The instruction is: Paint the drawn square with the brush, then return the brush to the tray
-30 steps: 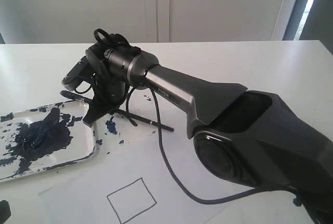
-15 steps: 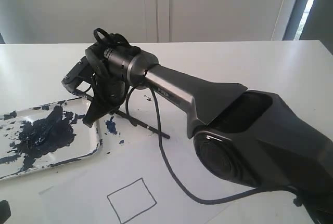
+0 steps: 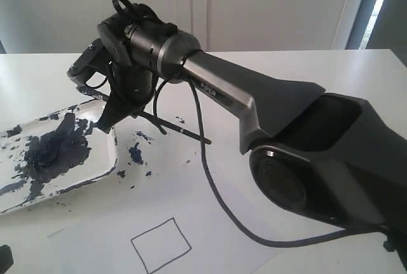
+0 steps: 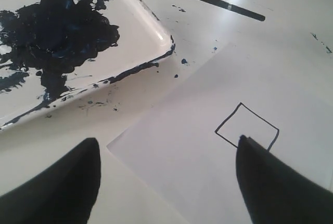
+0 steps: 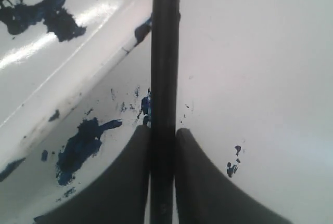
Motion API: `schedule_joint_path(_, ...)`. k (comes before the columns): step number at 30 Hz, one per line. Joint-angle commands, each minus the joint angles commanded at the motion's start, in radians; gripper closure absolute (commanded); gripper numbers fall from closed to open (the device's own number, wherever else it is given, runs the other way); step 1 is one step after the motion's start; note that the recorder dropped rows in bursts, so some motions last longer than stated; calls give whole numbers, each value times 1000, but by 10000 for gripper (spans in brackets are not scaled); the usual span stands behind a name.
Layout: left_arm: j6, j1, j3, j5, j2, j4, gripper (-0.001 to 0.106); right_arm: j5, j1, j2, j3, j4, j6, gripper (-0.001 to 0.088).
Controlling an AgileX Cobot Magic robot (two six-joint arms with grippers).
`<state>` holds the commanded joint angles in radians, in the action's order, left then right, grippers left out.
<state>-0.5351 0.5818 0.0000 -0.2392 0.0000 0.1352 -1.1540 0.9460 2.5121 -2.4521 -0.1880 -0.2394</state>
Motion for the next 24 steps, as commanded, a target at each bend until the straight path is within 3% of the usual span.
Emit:
schedule_joint_path(8,0,0,0,0,0,0,304,-46,14,40,0,-173,48,868)
schedule_joint_path(14,0,0,0,0,0,0,304,-9,20,14,0,-34,62,868)
schedule_joint_path(24,0,0,0,0,0,0,304,-67,35,-30,0,-44,-48,868)
